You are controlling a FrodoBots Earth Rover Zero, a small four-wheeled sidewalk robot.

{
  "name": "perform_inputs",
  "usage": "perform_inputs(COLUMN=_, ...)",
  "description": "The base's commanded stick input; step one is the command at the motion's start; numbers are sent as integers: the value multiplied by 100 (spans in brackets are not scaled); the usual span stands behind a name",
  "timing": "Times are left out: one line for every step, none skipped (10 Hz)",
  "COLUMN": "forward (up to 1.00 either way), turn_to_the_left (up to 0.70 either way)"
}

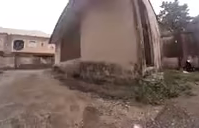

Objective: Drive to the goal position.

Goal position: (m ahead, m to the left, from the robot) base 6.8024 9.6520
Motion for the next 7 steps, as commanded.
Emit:
perform_inputs(forward=0, turn_to_the_left=45)
perform_inputs(forward=0, turn_to_the_left=45)
perform_inputs(forward=0, turn_to_the_left=45)
perform_inputs(forward=0, turn_to_the_left=45)
perform_inputs(forward=0, turn_to_the_left=45)
perform_inputs(forward=0, turn_to_the_left=45)
perform_inputs(forward=0, turn_to_the_left=45)
